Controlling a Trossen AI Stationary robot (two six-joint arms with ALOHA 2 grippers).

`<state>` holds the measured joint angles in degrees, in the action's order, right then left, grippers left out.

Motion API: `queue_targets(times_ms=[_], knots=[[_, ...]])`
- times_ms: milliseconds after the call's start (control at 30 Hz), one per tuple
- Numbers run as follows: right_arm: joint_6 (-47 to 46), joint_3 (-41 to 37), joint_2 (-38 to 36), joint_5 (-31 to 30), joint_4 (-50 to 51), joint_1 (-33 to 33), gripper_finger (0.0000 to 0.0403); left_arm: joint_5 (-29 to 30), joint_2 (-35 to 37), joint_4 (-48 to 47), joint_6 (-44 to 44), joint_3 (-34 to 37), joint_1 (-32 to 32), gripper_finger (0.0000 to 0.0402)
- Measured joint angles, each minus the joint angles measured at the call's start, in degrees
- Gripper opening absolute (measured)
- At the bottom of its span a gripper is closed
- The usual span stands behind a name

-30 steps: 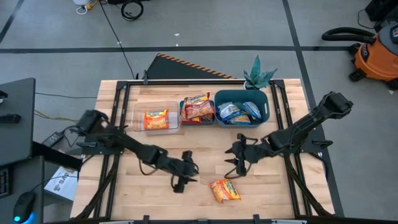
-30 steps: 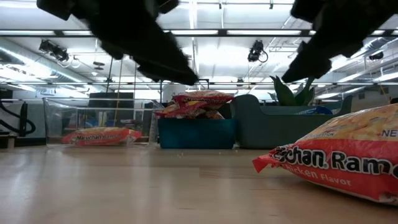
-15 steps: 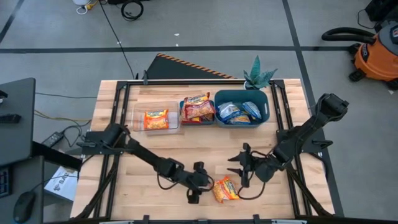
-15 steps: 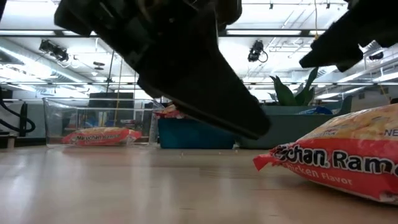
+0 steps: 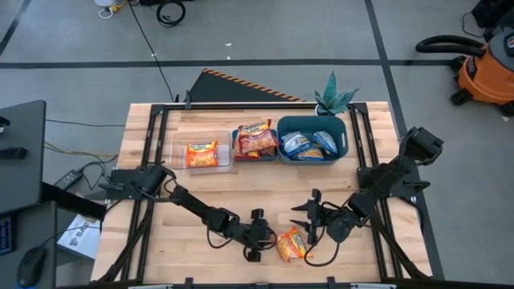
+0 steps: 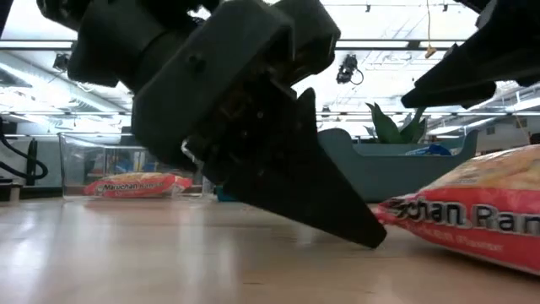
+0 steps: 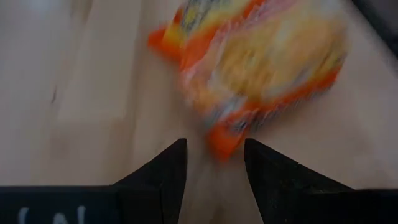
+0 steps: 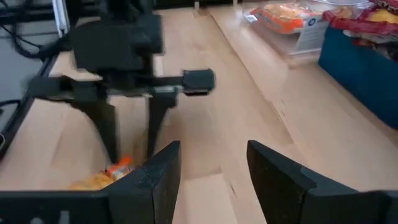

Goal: Sort Maruchan noodles
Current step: Put the orange bag into the transparent bin

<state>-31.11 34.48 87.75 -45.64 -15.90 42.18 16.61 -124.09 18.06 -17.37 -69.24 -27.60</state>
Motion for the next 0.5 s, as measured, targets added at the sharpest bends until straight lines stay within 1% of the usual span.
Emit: queue_targets(times_ms=[100,233,333,500], knots=[[0.5,0.0,1.3,-1.5,-1.4,0.4,0.0189,-0.4,-0.5,1.2,-0.2,-0.2,0.0,0.0169],[1.7,0.0,2.1,-1.4,-2.6,0.5,0.0189,-1.3,-0.8,2.7,-0.3,-0.1,0.0,0.0169],[1.7,0.0,1.9,-0.7,-2.9,0.5,0.0189,-1.2,-0.8,2.8,-0.3,-0.1,0.1,0.0169],[1.5,0.0,1.8,2.7,-2.9,0.6,0.0189,-1.2,-0.8,3.2,-0.3,-0.1,0.2,0.0169]])
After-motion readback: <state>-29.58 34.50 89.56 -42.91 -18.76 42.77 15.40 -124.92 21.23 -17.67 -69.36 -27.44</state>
